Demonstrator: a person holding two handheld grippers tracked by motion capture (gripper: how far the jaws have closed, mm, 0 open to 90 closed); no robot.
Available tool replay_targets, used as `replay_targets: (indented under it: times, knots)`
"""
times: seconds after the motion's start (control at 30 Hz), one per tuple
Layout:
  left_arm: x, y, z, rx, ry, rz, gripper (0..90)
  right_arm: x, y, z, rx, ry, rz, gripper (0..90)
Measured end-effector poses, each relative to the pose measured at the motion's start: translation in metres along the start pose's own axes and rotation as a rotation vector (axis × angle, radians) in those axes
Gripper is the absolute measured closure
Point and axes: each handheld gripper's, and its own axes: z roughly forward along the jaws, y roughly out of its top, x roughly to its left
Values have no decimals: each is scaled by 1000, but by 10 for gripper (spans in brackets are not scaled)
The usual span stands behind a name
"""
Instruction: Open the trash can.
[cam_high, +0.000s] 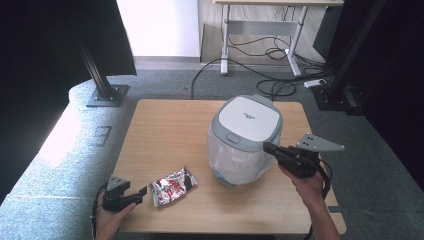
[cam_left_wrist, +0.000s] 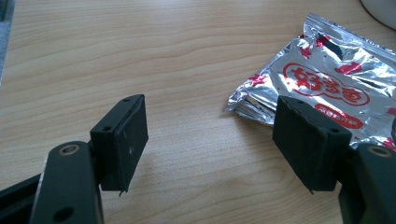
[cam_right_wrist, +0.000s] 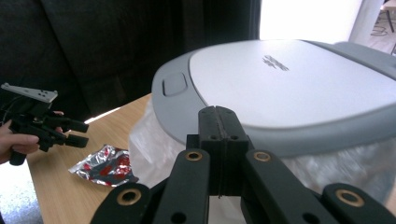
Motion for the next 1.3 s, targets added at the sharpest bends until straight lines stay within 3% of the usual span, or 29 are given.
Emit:
replay_targets:
  times: [0.3,0.57,0.77,1.07,1.3]
  knots:
    - [-1,-1,0,5,-3,3,271,10,12,17,1,45,-23,899]
    - [0,-2,-1,6,-3,-4,271,15,16,31,8,41,-19,899]
    - [1,-3,-1,10,-3,-5,271,15,18,45,20,95,2,899]
    - [-1,-3,0,23,-8,6,271,15,20,56,15,92,8,899]
    - [-1,-4,0,27,-10,6,271,20,23,67,42,87,-7,898]
